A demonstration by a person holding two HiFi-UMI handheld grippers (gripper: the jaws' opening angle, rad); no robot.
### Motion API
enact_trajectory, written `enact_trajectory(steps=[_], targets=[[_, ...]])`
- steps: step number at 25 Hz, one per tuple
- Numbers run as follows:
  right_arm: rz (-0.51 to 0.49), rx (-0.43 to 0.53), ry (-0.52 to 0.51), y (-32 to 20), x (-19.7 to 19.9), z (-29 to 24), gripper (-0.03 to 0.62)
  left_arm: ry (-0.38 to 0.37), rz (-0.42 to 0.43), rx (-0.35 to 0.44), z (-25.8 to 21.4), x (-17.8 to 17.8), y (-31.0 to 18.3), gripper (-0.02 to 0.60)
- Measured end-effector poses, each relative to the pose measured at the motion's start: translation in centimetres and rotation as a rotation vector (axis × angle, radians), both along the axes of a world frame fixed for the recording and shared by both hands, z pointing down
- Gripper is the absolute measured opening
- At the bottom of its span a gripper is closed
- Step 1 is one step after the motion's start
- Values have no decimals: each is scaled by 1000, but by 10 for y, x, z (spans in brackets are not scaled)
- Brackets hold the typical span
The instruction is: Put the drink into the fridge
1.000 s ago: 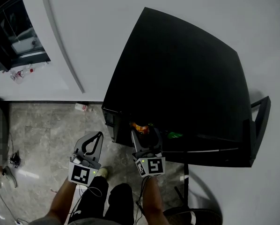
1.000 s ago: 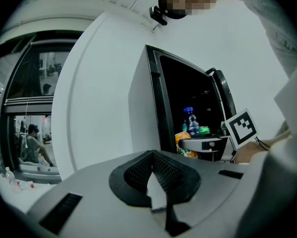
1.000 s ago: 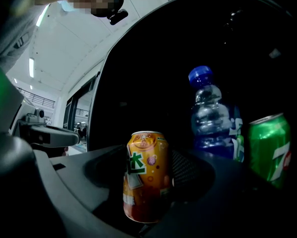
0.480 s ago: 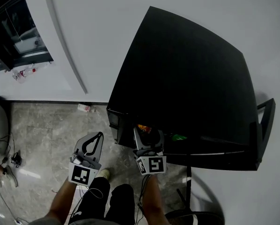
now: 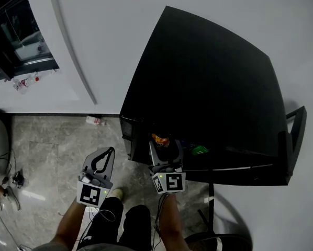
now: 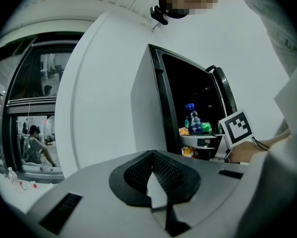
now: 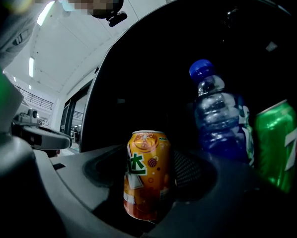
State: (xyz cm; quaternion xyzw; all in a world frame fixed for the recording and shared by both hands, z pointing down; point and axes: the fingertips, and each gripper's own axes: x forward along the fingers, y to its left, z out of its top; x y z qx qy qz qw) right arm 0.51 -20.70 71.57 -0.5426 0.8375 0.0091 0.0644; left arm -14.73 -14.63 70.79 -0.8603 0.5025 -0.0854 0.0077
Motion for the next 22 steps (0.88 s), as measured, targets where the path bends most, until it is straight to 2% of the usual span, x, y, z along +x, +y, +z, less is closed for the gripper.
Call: enact_trajectory(steps=[7, 16, 22], targets=[[31, -21, 51, 6, -2, 5, 298, 13, 12, 0, -6, 3, 5, 5], [68, -53, 53, 10, -2, 8, 298, 26, 18, 6, -13, -2, 13, 5], [76, -55, 51, 24, 0, -12, 298, 28, 32, 10, -30, -5, 21, 5]])
